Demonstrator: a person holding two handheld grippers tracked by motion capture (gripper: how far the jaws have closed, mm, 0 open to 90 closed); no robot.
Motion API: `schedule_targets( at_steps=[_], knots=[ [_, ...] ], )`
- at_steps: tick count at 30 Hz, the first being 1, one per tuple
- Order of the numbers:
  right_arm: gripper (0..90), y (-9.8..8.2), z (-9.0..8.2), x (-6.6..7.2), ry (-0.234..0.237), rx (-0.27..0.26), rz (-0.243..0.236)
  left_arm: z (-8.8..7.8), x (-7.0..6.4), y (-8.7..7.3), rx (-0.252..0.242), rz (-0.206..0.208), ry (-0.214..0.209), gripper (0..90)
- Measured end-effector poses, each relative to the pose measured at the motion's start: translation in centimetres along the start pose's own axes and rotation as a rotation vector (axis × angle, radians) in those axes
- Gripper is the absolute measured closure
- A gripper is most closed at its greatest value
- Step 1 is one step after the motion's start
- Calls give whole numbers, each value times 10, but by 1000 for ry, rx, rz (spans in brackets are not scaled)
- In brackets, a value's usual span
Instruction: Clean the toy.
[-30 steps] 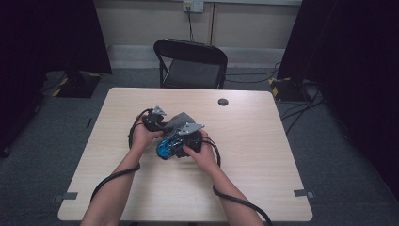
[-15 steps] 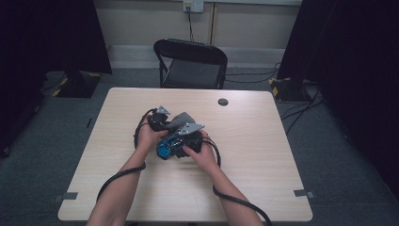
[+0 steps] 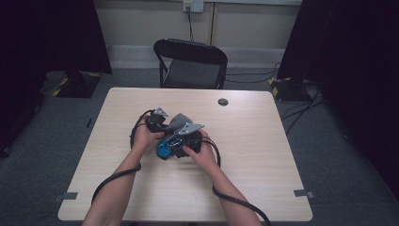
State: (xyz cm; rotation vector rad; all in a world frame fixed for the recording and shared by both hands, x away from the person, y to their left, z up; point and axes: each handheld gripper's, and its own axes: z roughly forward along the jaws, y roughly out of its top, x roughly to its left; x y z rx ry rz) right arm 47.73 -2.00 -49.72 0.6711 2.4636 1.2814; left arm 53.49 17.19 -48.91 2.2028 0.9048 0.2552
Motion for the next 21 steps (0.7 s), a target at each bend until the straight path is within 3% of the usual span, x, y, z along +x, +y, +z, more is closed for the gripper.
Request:
schedule_targets(
  at_steps=[21],
  knots=[
    [128, 3, 1, 0, 29, 22, -15, -30, 10, -21, 49, 11, -8, 743]
  ],
)
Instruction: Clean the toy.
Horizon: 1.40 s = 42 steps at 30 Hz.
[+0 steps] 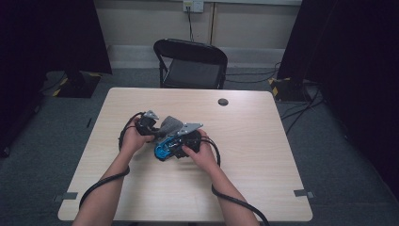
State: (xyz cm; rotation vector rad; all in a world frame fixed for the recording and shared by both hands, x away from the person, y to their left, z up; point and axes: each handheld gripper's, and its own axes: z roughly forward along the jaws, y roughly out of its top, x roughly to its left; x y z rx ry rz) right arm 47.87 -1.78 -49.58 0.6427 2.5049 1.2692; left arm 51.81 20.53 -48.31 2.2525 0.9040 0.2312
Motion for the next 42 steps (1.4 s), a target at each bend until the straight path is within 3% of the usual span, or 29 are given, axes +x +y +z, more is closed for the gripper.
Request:
schedule_targets(
  at_steps=[10, 24, 42],
  knots=[
    [127, 1, 0, -1, 2, 12, 1, -20, 6, -22, 0, -17, -7, 742],
    [127, 1, 0, 0, 1, 12, 0, -45, -3, -55, -45, -61, -19, 742],
    [127, 1, 0, 0, -1, 10, -1, -72, -14, -83, -40, -93, -54, 747]
  ],
)
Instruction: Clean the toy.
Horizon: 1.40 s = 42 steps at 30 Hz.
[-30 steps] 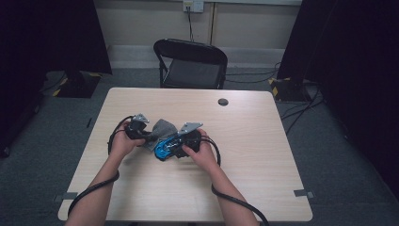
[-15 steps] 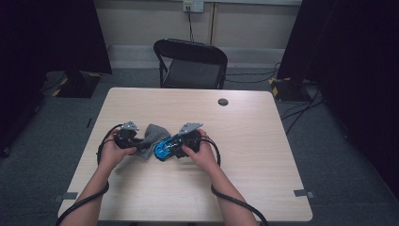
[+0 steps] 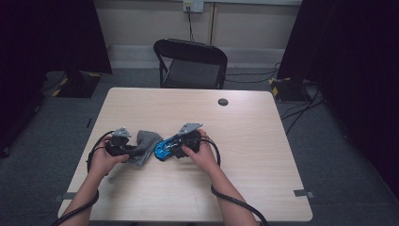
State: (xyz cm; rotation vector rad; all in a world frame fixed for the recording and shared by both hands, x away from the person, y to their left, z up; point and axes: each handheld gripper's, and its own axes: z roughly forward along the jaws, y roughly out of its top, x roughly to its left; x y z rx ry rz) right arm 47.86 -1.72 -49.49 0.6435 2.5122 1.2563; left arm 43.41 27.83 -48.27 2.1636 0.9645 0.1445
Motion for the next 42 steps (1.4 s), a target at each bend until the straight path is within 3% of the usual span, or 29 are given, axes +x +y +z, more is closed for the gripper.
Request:
schedule_targets(
  at_steps=[7, 13, 21, 24, 27, 32, 33, 42],
  knots=[
    [128, 0, 0, 0, 0, -1, 0, -16, -2, -9, 7, -20, -10, 747],
    [128, -1, 0, 0, -1, -6, -2, -38, -2, -13, -26, -24, 13, 747],
    [128, -1, 0, 0, -2, -9, -1, -44, 8, 7, -94, -42, 45, 745],
    [128, -2, 0, 0, -2, -11, -1, -38, 13, 26, -107, -15, 69, 745],
    [128, -1, 0, 0, -2, -11, -1, -35, 16, 33, -122, -6, 74, 744],
    [128, -2, 0, 0, -1, -11, -1, -10, 25, 56, -138, -2, 83, 743],
    [128, -2, 0, 0, -1, -11, -1, 1, 26, 65, -129, 3, 78, 743],
    [128, -3, 0, 0, 2, -21, 0, 37, 26, 91, -106, 41, 59, 742]
  ],
)
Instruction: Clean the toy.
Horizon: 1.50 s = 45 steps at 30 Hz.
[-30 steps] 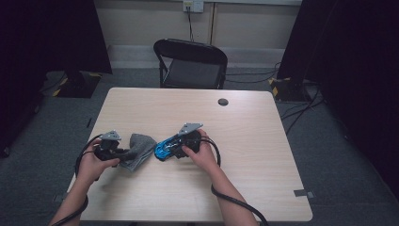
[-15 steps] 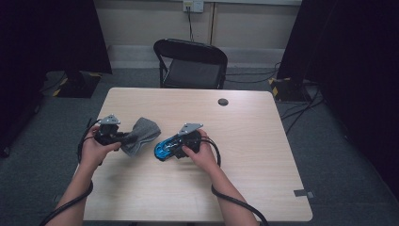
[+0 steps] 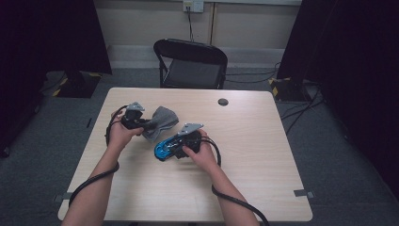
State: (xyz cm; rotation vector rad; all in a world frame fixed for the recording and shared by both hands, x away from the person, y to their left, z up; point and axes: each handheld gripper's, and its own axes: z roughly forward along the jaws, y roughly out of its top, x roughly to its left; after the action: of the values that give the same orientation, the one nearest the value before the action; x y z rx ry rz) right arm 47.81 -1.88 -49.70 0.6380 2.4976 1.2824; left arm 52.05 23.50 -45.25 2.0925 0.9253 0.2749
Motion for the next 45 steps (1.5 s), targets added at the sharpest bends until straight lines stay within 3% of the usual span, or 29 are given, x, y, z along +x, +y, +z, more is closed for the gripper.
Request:
schedule_targets(
  at_steps=[2, 6, 7, 16, 20, 22, 24, 37, 41, 45],
  knots=[
    [128, 0, 0, 0, 0, 1, 0, 8, 0, 2, 14, -11, 4, 740],
    [128, 0, 0, 0, 0, -2, -1, 22, -2, 5, 41, 14, -1, 737],
    [128, 0, 0, 0, 0, -3, -1, 30, -5, 7, 53, 39, -1, 737],
    [128, -1, 0, -1, 4, -9, -1, 58, -16, 9, 110, 83, -13, 731],
    [128, -1, 0, -1, 5, -9, 1, 70, -22, 10, 103, 114, -34, 726],
    [128, -1, 0, -1, 5, -9, 1, 70, -24, 12, 117, 120, -36, 726],
    [128, -1, 0, -1, 5, -9, 0, 71, -26, 13, 129, 153, -39, 727],
    [127, -1, 0, -1, 5, -8, 1, 66, -28, 8, 120, 177, -65, 740],
    [127, -1, 0, 0, 4, -9, 1, 63, -27, 8, 138, 193, -73, 742],
    [127, -1, 0, 0, 4, -8, 3, 60, -25, 5, 133, 184, -79, 742]
  ],
)
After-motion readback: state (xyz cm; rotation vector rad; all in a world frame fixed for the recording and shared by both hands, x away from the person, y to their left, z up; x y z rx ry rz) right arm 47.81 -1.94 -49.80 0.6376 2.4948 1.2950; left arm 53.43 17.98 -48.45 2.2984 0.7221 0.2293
